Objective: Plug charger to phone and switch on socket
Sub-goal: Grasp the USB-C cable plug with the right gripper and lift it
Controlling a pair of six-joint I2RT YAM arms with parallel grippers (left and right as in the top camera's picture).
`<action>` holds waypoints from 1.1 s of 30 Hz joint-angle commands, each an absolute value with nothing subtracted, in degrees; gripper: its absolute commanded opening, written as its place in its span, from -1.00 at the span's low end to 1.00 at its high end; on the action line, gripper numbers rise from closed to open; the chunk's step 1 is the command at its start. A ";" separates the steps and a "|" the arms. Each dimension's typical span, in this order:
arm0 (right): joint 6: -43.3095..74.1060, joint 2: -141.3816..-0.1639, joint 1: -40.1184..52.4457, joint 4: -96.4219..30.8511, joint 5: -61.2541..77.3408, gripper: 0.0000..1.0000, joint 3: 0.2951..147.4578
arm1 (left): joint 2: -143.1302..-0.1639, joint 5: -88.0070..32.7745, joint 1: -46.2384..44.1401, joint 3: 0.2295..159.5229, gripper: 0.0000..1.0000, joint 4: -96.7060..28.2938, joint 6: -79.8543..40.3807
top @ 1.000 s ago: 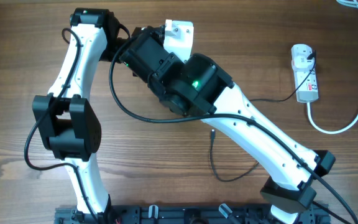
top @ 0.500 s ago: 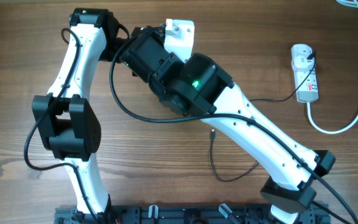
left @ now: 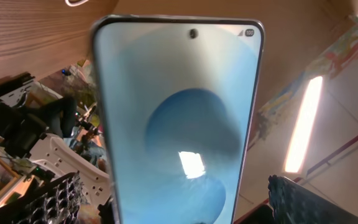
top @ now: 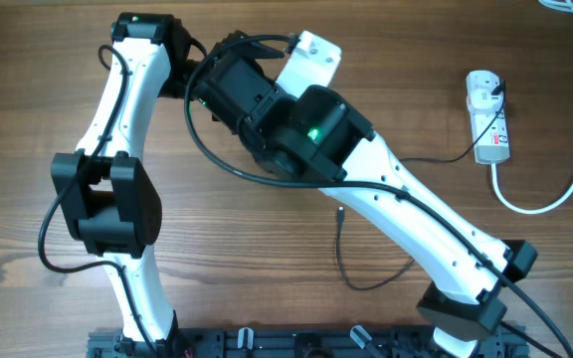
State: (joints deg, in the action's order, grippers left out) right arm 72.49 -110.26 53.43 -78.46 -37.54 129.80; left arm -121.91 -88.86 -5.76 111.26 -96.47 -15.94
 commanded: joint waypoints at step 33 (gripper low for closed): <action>107.35 -106.04 53.34 -76.95 -32.27 0.44 130.78 | -119.66 -90.35 -5.50 111.44 -0.92 -96.49 -29.15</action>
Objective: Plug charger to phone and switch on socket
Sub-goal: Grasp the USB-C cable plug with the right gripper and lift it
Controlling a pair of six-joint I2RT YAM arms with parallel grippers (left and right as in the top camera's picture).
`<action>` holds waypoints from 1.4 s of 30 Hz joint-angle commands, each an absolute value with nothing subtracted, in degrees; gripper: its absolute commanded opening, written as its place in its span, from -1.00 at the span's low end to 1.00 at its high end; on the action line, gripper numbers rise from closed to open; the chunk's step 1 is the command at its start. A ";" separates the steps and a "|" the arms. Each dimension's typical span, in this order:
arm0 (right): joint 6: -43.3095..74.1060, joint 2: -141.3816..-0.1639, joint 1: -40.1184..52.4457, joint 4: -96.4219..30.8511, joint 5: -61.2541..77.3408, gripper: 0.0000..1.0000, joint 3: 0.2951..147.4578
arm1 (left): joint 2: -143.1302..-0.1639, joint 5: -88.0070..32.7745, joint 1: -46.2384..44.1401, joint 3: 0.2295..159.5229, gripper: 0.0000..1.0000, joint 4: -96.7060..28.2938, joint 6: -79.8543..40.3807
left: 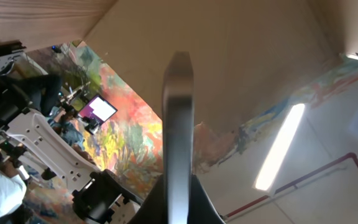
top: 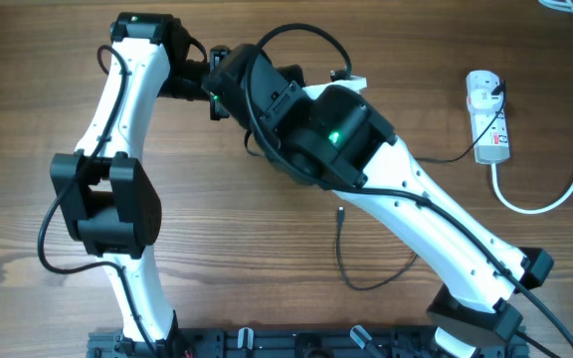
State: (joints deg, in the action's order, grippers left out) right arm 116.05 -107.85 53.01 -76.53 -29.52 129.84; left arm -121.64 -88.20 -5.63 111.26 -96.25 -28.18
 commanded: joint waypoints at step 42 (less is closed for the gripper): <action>42.09 -98.06 37.43 -49.84 -0.51 0.15 60.36 | -119.68 -43.40 -2.44 111.44 -0.92 -78.43 -28.99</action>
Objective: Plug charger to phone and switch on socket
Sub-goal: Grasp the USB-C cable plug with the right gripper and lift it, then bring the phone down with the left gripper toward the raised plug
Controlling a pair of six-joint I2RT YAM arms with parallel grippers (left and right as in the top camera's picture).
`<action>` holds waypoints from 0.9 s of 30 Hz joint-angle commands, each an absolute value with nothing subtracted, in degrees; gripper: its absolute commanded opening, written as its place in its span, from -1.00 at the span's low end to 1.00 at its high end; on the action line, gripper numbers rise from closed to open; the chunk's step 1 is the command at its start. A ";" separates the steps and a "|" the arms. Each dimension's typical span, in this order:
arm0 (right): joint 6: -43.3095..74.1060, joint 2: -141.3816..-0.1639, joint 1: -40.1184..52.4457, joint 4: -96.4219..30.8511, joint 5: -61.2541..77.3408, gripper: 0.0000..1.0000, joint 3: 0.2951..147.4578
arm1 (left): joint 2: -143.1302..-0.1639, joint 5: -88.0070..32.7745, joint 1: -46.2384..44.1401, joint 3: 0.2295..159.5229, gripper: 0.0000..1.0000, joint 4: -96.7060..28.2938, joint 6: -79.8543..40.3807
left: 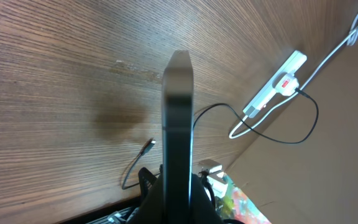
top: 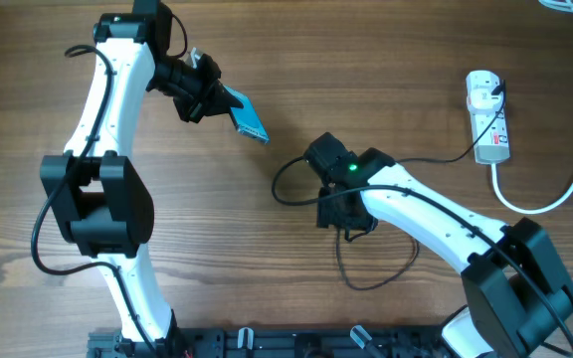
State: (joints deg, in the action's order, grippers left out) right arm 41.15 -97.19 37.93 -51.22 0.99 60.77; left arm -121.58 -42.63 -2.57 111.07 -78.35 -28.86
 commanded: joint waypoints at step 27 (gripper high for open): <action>40.49 -102.78 34.52 -43.53 7.16 -0.36 54.52 | -119.68 -43.40 -2.44 111.44 -0.92 -78.83 -29.02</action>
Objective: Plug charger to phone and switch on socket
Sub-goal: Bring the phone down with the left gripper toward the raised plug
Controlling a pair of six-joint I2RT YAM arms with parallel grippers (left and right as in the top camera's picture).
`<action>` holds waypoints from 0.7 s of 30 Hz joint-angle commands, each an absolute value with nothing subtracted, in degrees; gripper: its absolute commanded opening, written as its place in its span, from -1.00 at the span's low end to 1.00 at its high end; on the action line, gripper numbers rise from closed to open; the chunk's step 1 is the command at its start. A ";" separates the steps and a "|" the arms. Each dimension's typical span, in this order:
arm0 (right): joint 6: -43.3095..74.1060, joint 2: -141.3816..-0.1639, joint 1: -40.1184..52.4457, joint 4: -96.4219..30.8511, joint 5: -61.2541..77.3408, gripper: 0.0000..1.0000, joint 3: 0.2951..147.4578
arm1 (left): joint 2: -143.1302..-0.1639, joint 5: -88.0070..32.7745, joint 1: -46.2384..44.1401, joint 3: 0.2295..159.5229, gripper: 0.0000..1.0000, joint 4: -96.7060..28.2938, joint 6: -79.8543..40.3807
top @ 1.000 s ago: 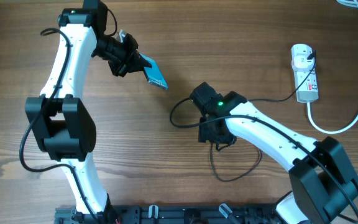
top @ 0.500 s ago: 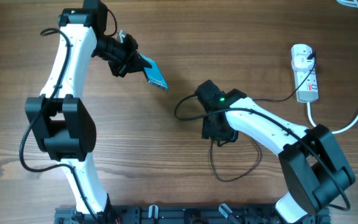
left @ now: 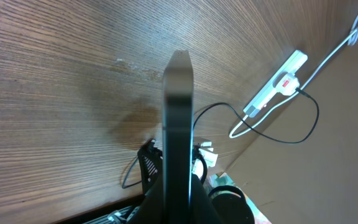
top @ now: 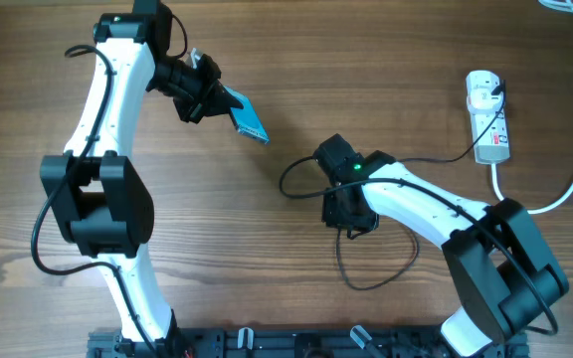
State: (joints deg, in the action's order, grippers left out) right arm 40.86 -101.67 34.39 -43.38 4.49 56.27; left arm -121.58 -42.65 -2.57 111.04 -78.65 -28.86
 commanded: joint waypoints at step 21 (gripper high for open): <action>40.42 -102.78 34.52 -43.57 5.91 -0.52 54.52 | -119.68 -43.42 -2.44 111.44 -0.92 -78.85 -29.02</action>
State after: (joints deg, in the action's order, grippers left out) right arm 40.66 -101.67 34.39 -43.66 7.49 56.01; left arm -121.58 -42.63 -2.57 111.07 -78.63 -28.86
